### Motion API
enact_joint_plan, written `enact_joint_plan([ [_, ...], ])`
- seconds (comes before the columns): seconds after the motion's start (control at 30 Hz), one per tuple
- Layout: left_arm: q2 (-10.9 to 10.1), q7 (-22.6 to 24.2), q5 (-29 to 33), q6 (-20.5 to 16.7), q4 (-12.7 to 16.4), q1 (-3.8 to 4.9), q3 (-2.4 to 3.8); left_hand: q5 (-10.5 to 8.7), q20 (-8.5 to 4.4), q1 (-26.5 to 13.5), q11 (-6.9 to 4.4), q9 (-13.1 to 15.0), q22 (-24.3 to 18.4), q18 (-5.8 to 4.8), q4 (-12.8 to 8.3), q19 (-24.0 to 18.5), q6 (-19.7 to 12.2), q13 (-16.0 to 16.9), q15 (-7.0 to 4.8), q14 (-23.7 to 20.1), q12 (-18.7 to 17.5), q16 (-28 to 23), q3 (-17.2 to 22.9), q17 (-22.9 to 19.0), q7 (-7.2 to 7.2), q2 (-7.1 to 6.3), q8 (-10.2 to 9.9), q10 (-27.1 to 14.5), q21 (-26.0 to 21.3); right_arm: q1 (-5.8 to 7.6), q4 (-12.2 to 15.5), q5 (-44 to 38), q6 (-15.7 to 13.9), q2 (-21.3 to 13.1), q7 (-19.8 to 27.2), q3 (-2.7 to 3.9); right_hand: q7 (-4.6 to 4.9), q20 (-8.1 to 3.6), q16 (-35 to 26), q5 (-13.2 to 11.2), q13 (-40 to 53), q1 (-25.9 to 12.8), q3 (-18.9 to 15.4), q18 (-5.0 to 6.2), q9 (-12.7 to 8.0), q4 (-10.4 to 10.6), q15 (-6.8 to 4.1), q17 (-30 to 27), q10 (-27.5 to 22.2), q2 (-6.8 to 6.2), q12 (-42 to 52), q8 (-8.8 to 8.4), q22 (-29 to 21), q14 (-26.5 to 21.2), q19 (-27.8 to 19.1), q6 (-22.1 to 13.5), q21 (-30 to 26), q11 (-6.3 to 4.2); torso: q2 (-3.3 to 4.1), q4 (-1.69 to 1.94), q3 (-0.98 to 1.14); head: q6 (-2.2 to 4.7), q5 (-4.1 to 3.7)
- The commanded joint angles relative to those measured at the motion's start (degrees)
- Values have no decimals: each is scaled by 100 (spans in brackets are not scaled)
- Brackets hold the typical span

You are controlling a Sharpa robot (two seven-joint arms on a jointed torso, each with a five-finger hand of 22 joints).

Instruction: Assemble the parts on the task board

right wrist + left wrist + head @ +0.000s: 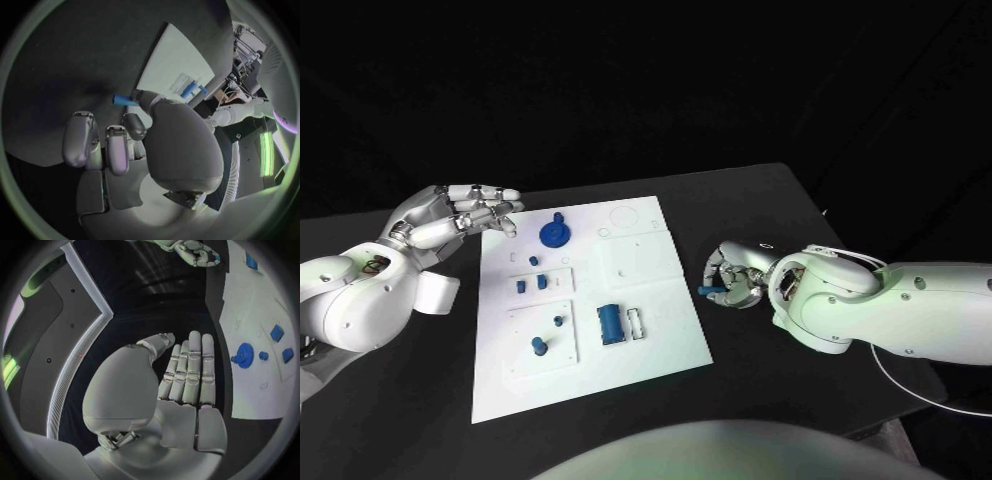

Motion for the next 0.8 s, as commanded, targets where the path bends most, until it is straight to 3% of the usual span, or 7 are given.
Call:
enact_joint_plan([
  [0.03,13,34,0,91,11,2,3,23,8,8,-4,-6,7,64,-26,-32,20,4,23,4,20,-11,-4,8,7,64,28,-22,35,2,33,399,-216,86,105,-1,-22,-24,22,-13,6,-91,37,30,179,5,-3,385,32,0,18,146,997,343,29,-17,22,12,0,-4,2,8,60],
  [0.47,10,38,0,106,27,1,3,23,8,8,-4,-6,7,64,-26,-32,20,4,23,4,20,-11,-4,8,7,64,28,-22,35,-120,-88,933,-466,771,221,-2,-30,-24,58,8,93,-696,-93,18,172,156,-4,457,105,-86,129,146,1012,361,57,-3,93,9,1,0,-1,4,225],
  [0.8,6,40,0,120,34,1,3,23,7,9,-5,-13,22,64,-36,-41,21,3,22,8,25,-23,-1,26,5,72,31,-22,48,-294,-198,1227,-536,1196,254,-1,-52,-33,98,90,262,-1097,-326,5,166,403,-16,533,208,-40,332,171,1031,378,89,72,174,-6,3,-6,2,8,294],
])
